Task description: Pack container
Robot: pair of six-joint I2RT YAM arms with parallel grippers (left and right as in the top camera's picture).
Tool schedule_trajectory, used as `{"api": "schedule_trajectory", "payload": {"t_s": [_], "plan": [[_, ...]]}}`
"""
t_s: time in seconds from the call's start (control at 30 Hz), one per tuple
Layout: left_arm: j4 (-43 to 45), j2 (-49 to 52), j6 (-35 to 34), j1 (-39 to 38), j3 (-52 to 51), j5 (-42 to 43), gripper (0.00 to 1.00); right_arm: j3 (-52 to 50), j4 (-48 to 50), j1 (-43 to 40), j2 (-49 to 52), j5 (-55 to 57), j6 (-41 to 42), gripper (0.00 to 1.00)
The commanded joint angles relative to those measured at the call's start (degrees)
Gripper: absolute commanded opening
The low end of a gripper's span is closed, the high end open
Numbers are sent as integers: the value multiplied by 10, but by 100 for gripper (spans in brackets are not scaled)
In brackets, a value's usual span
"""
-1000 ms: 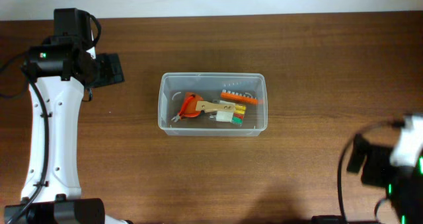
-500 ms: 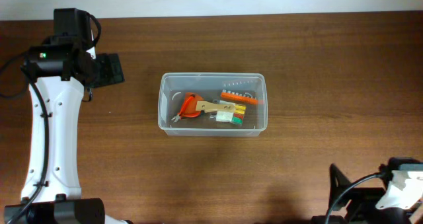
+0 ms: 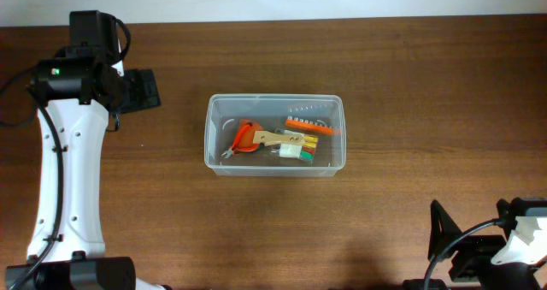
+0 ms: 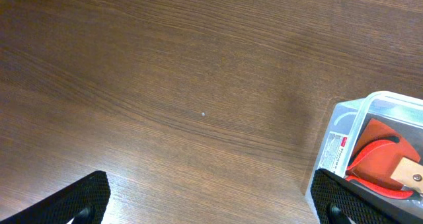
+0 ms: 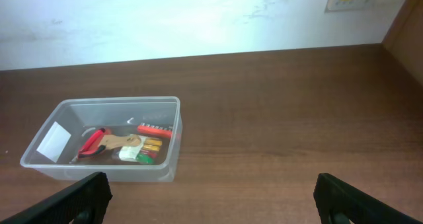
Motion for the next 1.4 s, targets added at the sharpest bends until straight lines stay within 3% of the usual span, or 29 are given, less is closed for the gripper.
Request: {"api": "schedule_trajectory", "payload": {"t_s": [0.0,0.53,0.93,1.37], "plan": [[0,-5,3,2,8,-4,99,-30,34,-4,-16,21,-6,99],[0,-5,3,2,8,-4,99,-442,532,-4,-247,29,-45,99],[0,-5,3,2,8,-4,99,-647,851,-4,-266,26,-45,99],[0,-5,3,2,8,-4,99,-728,903,-4,-266,27,-45,98]]}}
